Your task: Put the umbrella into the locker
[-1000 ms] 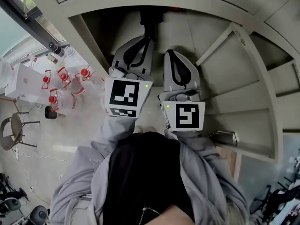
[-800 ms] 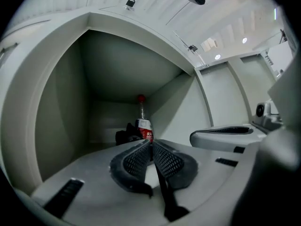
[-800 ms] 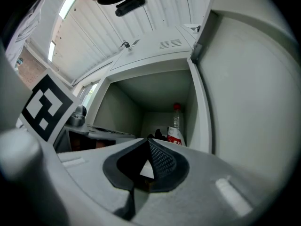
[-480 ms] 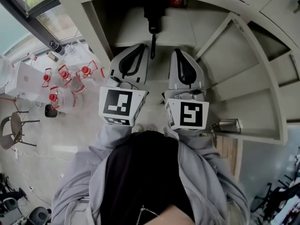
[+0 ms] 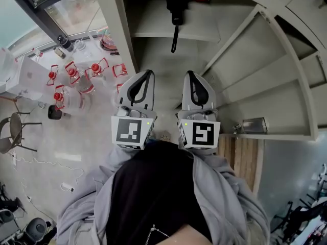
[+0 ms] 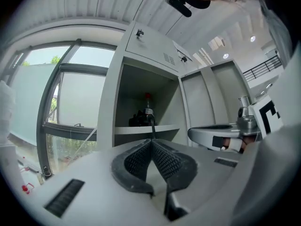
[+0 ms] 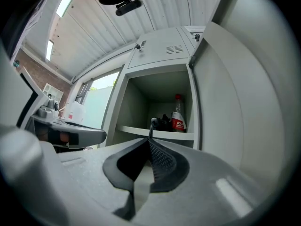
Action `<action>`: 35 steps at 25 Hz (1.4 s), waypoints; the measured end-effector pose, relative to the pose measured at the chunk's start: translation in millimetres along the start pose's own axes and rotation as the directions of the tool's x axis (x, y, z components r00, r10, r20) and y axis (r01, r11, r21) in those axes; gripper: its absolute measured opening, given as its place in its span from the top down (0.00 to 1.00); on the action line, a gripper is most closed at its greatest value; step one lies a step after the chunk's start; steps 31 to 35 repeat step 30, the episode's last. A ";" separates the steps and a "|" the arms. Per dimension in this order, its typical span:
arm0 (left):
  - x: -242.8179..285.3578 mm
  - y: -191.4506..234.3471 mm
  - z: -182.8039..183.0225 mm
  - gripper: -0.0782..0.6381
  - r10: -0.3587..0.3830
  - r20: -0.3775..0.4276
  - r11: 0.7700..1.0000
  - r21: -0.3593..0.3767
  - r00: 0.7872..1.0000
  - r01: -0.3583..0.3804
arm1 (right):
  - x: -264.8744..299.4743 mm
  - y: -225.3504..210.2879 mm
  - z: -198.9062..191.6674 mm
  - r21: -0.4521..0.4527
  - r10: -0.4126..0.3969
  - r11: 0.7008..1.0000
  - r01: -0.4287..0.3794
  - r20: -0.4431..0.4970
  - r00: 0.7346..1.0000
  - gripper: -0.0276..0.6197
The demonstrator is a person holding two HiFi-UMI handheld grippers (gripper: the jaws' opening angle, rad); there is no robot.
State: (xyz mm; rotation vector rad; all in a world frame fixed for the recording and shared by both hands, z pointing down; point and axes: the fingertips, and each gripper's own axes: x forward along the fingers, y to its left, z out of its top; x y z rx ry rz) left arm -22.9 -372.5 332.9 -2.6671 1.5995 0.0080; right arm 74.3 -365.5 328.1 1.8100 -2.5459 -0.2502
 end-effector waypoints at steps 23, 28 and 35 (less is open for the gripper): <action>-5.3 -14.4 -8.0 0.88 -0.046 -0.004 0.999 -0.019 0.999 0.046 | -17.1 12.4 -16.7 -0.010 0.024 1.000 -0.024 -0.036 0.999 0.95; 2.2 -14.2 -9.0 0.88 -0.046 0.006 0.999 -0.016 0.999 0.046 | -12.9 7.1 -22.8 -0.004 0.024 1.000 -0.024 -0.043 0.999 0.95; 4.5 -15.9 -9.7 0.88 -0.051 0.003 0.999 -0.016 0.999 0.051 | -10.7 7.0 -23.8 -0.024 0.037 0.999 -0.039 -0.048 0.998 0.95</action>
